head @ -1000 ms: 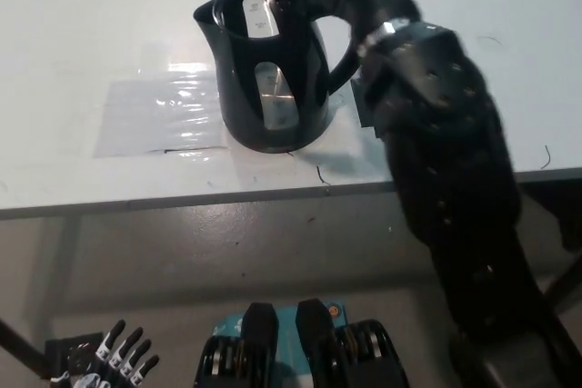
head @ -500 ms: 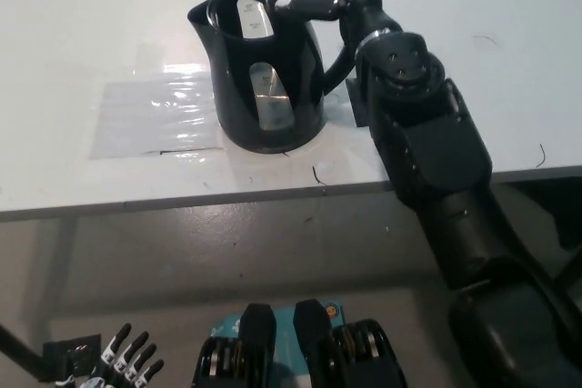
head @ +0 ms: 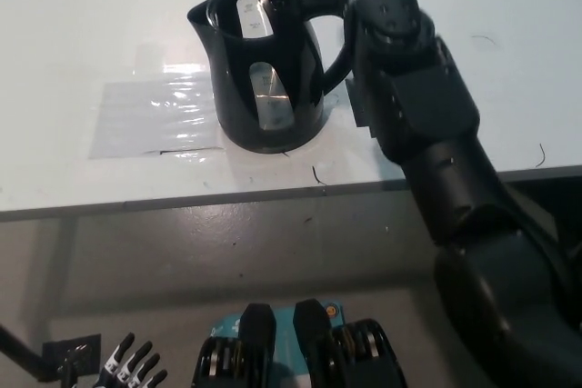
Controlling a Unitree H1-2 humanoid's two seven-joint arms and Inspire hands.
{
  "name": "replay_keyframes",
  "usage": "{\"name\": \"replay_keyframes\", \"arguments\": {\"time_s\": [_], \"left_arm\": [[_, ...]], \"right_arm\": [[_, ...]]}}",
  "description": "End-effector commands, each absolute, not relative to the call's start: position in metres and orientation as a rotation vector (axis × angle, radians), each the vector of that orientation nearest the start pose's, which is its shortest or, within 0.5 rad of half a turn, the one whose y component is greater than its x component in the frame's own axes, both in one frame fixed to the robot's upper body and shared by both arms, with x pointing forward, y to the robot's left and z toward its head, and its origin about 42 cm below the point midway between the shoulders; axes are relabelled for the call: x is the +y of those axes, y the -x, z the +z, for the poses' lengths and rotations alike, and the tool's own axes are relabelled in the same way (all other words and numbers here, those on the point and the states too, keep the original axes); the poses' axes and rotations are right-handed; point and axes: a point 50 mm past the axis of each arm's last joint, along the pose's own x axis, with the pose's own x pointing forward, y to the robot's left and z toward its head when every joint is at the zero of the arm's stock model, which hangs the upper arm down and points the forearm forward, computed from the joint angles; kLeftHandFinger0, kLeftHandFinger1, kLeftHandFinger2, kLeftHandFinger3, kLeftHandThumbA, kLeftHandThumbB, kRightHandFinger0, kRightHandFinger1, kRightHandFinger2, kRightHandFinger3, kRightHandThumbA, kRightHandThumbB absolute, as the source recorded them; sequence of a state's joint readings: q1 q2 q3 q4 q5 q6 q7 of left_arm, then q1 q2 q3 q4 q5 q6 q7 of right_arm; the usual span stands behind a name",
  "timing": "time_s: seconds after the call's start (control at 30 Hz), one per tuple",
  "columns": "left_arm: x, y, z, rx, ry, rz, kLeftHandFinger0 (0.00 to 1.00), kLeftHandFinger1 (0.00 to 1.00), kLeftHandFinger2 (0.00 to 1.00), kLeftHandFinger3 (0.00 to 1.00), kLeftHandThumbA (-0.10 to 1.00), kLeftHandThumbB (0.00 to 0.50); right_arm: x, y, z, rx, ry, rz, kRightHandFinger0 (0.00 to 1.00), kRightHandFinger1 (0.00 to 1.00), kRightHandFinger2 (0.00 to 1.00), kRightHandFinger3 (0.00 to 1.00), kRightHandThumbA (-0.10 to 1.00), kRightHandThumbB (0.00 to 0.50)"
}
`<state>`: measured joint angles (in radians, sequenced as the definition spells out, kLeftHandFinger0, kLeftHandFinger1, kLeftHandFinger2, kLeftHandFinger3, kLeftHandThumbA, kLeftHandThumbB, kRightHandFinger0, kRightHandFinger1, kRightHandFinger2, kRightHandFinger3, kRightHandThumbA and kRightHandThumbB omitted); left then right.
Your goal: The robot uses its right hand to push down on the lid of a kettle kept in the middle of the desk to close it
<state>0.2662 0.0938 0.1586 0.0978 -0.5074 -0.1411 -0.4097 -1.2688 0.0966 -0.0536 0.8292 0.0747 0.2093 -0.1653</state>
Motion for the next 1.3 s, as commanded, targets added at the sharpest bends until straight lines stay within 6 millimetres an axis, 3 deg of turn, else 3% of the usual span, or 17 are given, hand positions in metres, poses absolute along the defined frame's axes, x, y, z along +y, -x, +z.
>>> {"name": "replay_keyframes", "arguments": {"time_s": [0.0,0.1,0.23,0.3,0.43,0.57,0.63,0.9,1.07,1.27], "left_arm": [[0.288,-0.172,0.04,0.021,0.367,-0.109,1.0,1.0,1.0,1.0,1.0,0.475],[0.284,-0.17,0.039,0.036,0.371,-0.132,1.0,1.0,1.0,1.0,1.0,0.485],[0.28,-0.174,0.038,0.034,0.365,-0.143,1.0,1.0,1.0,1.0,1.0,0.487],[0.277,-0.175,0.038,0.033,0.351,-0.153,1.0,1.0,1.0,1.0,1.0,0.48],[0.272,-0.177,0.037,0.046,0.361,-0.17,1.0,1.0,1.0,1.0,1.0,0.471],[0.267,-0.17,0.034,0.074,0.364,-0.197,1.0,1.0,1.0,1.0,1.0,0.462],[0.264,-0.166,0.032,0.087,0.365,-0.204,1.0,1.0,1.0,1.0,1.0,0.463],[0.258,-0.165,0.034,0.081,0.372,-0.218,1.0,1.0,1.0,1.0,1.0,0.466],[0.256,-0.174,0.039,0.063,0.365,-0.244,1.0,1.0,1.0,1.0,1.0,0.456],[0.247,-0.178,0.036,0.061,0.37,-0.254,1.0,1.0,1.0,1.0,1.0,0.447]], "right_arm": [[-0.02,-0.547,0.46,-0.301,-0.049,0.202,1.0,1.0,1.0,1.0,1.0,0.343],[-0.016,-0.543,0.462,-0.258,-0.131,0.238,1.0,1.0,1.0,1.0,1.0,0.357],[-0.003,-0.539,0.471,-0.281,-0.144,0.275,1.0,1.0,1.0,1.0,1.0,0.336],[0.001,-0.539,0.473,-0.268,-0.142,0.277,1.0,1.0,1.0,1.0,1.0,0.354],[0.008,-0.539,0.465,-0.225,-0.179,0.288,1.0,1.0,1.0,1.0,1.0,0.331],[0.015,-0.538,0.433,-0.168,-0.238,0.293,1.0,1.0,1.0,1.0,1.0,0.297],[0.017,-0.538,0.42,-0.148,-0.27,0.311,1.0,1.0,1.0,1.0,1.0,0.317],[0.032,-0.536,0.392,-0.124,-0.298,0.332,1.0,1.0,1.0,1.0,1.0,0.31],[0.025,-0.539,0.376,-0.09,-0.392,0.322,1.0,1.0,1.0,1.0,1.0,0.327],[0.031,-0.539,0.349,-0.048,-0.34,0.311,1.0,1.0,1.0,1.0,1.0,0.307]]}}
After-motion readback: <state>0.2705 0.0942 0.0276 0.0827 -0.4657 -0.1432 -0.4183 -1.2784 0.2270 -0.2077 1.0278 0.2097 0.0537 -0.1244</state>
